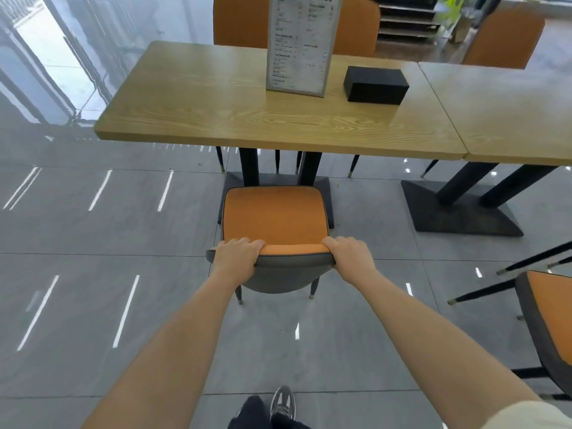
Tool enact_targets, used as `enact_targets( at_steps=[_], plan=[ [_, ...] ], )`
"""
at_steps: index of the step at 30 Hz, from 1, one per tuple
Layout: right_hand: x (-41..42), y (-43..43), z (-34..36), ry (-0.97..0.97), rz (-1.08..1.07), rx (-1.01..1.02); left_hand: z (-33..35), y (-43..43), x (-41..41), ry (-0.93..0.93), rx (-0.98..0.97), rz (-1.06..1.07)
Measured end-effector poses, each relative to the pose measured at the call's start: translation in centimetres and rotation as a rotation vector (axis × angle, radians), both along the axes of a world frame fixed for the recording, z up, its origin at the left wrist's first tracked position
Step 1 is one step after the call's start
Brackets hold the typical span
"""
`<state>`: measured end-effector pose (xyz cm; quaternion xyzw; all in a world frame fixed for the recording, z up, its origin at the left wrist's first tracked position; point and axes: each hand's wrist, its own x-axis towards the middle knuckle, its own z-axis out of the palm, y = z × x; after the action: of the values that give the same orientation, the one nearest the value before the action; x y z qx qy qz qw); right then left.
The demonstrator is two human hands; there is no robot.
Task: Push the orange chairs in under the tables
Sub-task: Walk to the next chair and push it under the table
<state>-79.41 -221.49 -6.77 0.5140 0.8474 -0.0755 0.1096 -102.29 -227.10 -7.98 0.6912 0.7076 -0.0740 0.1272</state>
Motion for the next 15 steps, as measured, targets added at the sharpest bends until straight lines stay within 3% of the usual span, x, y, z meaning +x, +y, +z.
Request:
enact_targets(
  at_steps=[15],
  plan=[
    [-5.0,4.6,-0.2,0.033,0.006,-0.090,0.1,5.5,-5.6,0.049,0.037,0.008]
  ],
)
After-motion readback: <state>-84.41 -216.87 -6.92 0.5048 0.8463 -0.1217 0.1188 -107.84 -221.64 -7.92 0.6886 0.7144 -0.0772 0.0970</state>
